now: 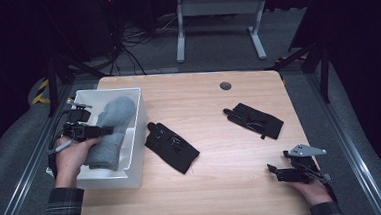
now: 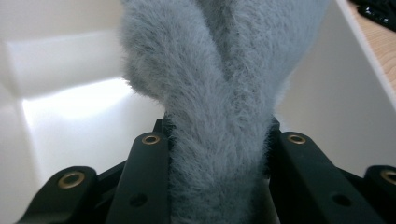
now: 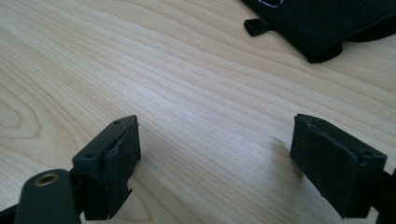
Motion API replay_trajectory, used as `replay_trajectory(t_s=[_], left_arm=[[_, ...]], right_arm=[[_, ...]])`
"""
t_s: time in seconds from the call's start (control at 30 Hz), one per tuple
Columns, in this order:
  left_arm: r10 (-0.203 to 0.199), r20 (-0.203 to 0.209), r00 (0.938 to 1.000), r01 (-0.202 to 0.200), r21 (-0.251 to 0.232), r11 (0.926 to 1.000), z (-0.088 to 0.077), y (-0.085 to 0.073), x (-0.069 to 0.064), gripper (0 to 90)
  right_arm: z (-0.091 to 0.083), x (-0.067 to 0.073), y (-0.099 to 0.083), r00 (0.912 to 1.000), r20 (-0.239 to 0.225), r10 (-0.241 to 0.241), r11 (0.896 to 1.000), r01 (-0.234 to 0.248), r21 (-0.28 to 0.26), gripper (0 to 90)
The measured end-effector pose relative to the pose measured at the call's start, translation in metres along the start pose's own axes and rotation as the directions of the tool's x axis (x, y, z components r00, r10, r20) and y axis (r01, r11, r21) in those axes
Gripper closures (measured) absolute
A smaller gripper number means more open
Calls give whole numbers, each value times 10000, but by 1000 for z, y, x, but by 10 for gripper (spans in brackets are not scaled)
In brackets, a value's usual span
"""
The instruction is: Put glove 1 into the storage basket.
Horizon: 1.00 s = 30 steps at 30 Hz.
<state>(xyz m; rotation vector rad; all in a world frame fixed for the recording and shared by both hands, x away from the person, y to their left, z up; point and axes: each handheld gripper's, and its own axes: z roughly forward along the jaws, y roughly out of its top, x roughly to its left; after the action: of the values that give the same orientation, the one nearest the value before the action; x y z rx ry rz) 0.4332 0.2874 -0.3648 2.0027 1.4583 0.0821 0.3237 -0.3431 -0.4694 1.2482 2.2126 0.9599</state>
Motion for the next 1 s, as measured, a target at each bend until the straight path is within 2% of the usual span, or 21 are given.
replay_trajectory(t_s=[0.07,0.1,0.13,0.2,0.23,0.37,0.43,0.6,0.73,0.8,0.9,0.93,1.0], left_arm=[[14,-194,9998,-7,401,9992,12,-2,2,676],[-46,-142,9999,53,501,9987,17,-3,4,673],[-46,-142,9999,53,501,9987,17,-3,4,670],[-166,1,9999,166,639,9978,27,-5,7,666],[-170,-65,9998,175,777,9968,35,-8,9,655],[-73,-213,9997,92,921,9957,45,-14,13,620],[-59,-242,9997,82,962,9953,46,-15,14,612],[-344,-374,9987,376,871,9955,47,-20,24,593],[-288,-599,9978,342,906,9953,47,-19,26,587],[-265,-638,9976,325,948,9950,48,-19,26,537],[-224,-664,9975,276,795,9964,48,-19,27,403],[-164,-758,9970,219,723,9971,46,-19,27,403],[-103,-920,9957,157,571,9982,43,-18,27,311]], right_arm=[[0,0,0,10000,-16,5,10000,-5,-7,164],[0,0,0,10000,-15,2,10000,-2,-7,164],[0,0,0,10000,-15,2,10000,-2,-7,164],[0,0,0,10000,-14,3,10000,-3,-9,164],[0,0,0,10000,-14,0,10000,0,-8,164],[0,0,0,10000,-15,2,10000,-2,-6,164],[0,0,0,10000,-17,1,10000,-1,-7,164],[0,0,0,10000,-16,4,10000,-4,-9,164],[0,0,0,10000,6,2,10000,-2,-1,164],[0,0,0,10000,13,1,10000,-1,-1,164],[0,0,0,10000,-5,5,10000,-5,-8,164],[0,0,0,10000,-5,5,10000,-5,-8,164],[0,0,0,10000,12,4,10000,-4,-1,164]])
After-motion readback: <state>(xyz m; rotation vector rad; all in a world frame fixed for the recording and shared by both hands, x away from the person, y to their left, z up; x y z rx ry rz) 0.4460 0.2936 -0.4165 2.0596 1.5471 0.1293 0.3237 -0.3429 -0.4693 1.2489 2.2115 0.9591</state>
